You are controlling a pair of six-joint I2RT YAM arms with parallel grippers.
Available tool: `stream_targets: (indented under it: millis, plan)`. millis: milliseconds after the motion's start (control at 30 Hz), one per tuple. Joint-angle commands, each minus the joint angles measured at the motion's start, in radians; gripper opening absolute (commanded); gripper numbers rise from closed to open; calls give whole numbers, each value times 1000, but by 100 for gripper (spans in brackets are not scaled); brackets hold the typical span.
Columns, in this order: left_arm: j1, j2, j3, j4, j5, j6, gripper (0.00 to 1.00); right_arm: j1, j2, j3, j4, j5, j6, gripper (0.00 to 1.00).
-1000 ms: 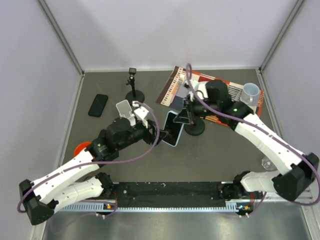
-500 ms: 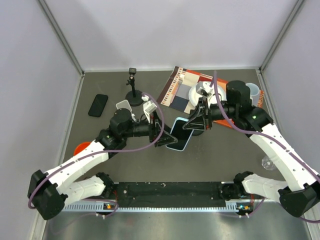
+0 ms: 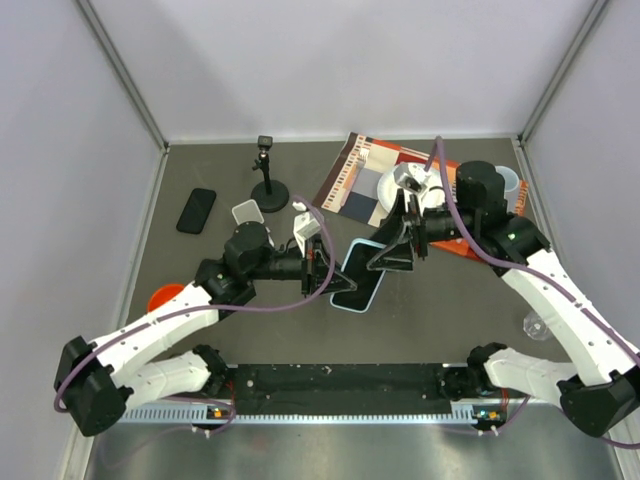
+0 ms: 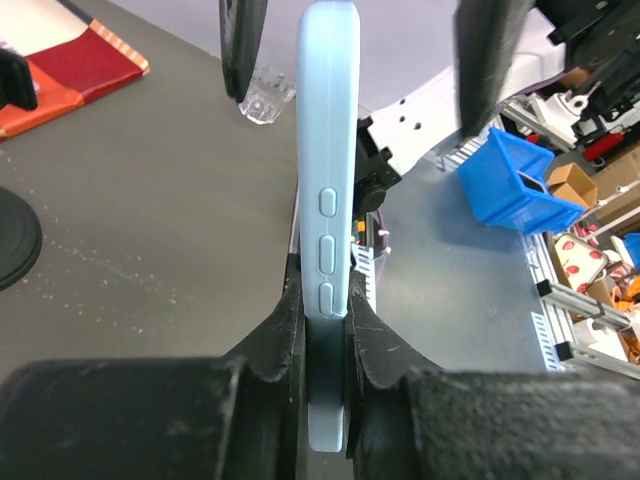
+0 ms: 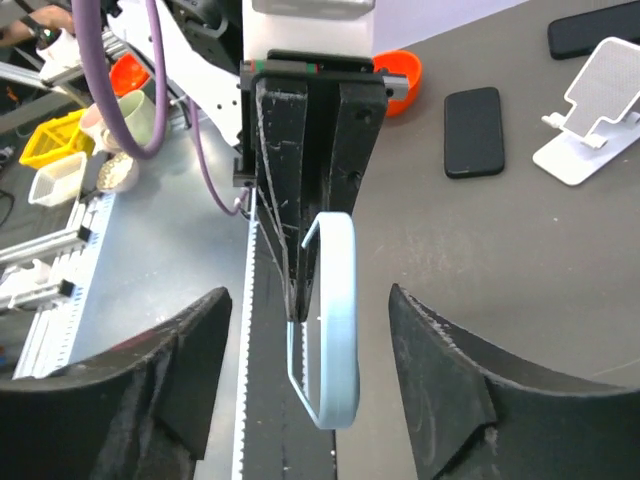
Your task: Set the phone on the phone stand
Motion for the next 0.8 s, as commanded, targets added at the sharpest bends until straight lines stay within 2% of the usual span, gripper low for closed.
stream_targets:
  millis: [0,67,133,233,300,433,633,767]
  plan:
    - [-2,-46,20,-27,-25,69,0,17,15,26,55,5,38,73]
    - [-2,-60,28,-63,-36,95,0,42,21,32,4,51,-4,79]
    - [-1,-74,23,-64,-44,95,0,59,18,18,-2,112,-24,80]
    - [-2,-86,15,-48,-30,85,0,67,15,-3,45,121,-15,81]
    - [-1,-86,15,-48,-11,86,0,68,22,-2,53,115,-15,75]
    - [-2,-86,3,-40,12,86,0,68,22,-6,64,-1,-28,62]
    - [-1,-94,-6,0,42,74,0,71,41,-23,67,-76,-28,50]
    - [-2,-90,6,0,53,77,0,73,44,-25,69,-52,-28,43]
